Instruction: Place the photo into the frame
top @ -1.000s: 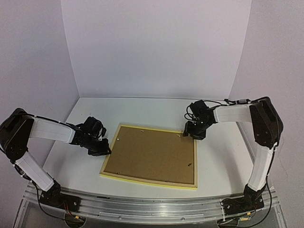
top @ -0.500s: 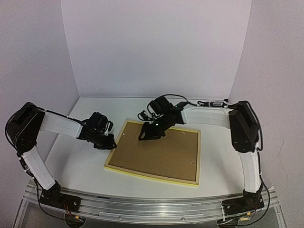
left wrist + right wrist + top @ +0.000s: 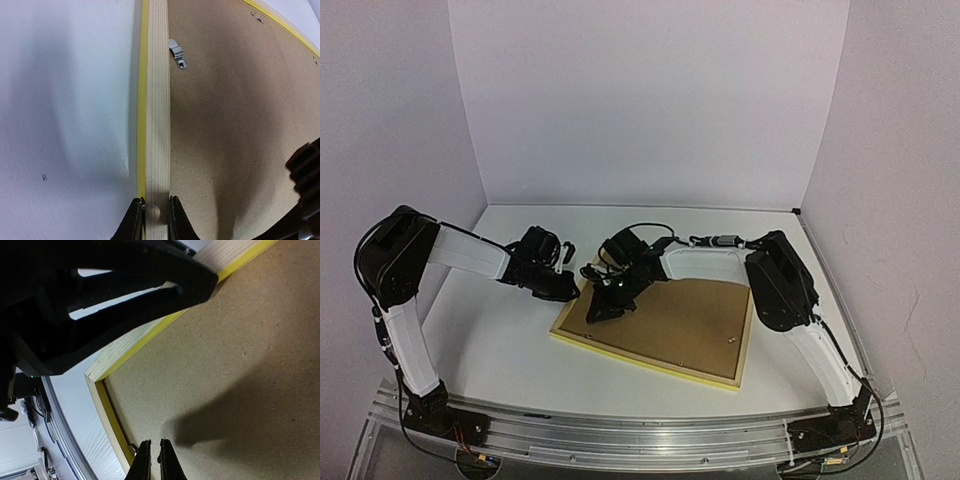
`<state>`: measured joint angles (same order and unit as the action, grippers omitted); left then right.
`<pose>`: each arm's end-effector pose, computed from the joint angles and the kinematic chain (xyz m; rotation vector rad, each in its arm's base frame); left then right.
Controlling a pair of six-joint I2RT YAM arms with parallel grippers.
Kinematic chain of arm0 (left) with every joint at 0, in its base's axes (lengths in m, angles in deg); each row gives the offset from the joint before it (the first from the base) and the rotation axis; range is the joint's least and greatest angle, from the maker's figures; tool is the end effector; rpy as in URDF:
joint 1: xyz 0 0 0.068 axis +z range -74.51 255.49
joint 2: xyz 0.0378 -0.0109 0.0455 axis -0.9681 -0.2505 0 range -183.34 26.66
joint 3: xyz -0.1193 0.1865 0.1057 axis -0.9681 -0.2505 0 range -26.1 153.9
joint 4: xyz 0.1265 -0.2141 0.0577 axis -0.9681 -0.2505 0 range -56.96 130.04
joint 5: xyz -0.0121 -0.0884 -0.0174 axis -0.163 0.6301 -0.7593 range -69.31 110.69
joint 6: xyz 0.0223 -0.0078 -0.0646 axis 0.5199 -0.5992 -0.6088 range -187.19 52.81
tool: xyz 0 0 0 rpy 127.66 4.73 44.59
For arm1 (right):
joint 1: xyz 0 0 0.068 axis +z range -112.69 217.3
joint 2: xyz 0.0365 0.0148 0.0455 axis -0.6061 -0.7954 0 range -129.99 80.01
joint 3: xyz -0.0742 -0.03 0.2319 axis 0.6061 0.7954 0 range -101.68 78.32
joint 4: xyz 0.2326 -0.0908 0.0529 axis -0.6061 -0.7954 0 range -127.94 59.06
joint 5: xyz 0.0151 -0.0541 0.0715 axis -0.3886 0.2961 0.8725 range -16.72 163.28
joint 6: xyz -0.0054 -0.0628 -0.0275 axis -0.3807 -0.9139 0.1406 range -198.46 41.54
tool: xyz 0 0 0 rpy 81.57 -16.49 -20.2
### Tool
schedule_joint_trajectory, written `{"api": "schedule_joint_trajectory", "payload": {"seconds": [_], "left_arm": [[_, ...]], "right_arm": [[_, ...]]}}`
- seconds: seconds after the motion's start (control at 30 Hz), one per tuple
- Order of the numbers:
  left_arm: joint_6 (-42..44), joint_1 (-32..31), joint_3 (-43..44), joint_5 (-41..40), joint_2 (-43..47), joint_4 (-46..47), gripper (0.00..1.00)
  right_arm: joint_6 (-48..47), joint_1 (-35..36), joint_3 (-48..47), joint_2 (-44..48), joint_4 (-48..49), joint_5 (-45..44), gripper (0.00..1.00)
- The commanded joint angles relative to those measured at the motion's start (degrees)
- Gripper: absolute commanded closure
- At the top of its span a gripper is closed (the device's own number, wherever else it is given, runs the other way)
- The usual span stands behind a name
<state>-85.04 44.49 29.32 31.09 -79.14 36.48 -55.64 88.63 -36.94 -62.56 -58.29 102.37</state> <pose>0.3019 -0.1931 0.0907 0.3722 2.5593 -0.5624 0.3022 0.4207 0.1005 -0.8948 2.6020 1.0942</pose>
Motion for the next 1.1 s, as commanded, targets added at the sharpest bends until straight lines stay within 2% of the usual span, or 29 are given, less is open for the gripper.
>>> {"api": "schedule_joint_trajectory", "payload": {"seconds": [0.0, 0.1, 0.4, 0.67, 0.87, 1.07], "left_arm": [[2.6, -0.1, 0.0, 0.6, -4.3, -4.0, 1.00], [2.9, 0.0, 0.3, 0.4, -4.5, -4.2, 1.00], [4.0, 0.0, 1.5, -0.6, -5.3, -4.8, 1.00], [4.7, 0.1, 2.6, -1.9, -6.1, -5.1, 1.00], [5.5, 0.1, 3.3, -2.3, -6.8, -5.0, 1.00], [4.3, 0.2, 5.4, -3.3, -8.4, -6.5, 1.00]], "right_arm": [[0.1, 0.5, -1.8, -3.0, -0.4, 3.9, 0.96], [-0.6, 0.6, -0.8, -3.4, -0.9, 6.0, 0.99], [-4.8, 1.3, -0.1, -5.2, -5.0, 10.7, 1.00], [-12.7, 1.9, -0.3, -5.5, -13.3, 10.2, 1.00], [-20.5, 1.9, -2.8, -7.7, -18.2, 17.8, 1.00], [-25.7, 2.7, -4.1, -10.3, -21.0, 19.9, 1.00]]}}
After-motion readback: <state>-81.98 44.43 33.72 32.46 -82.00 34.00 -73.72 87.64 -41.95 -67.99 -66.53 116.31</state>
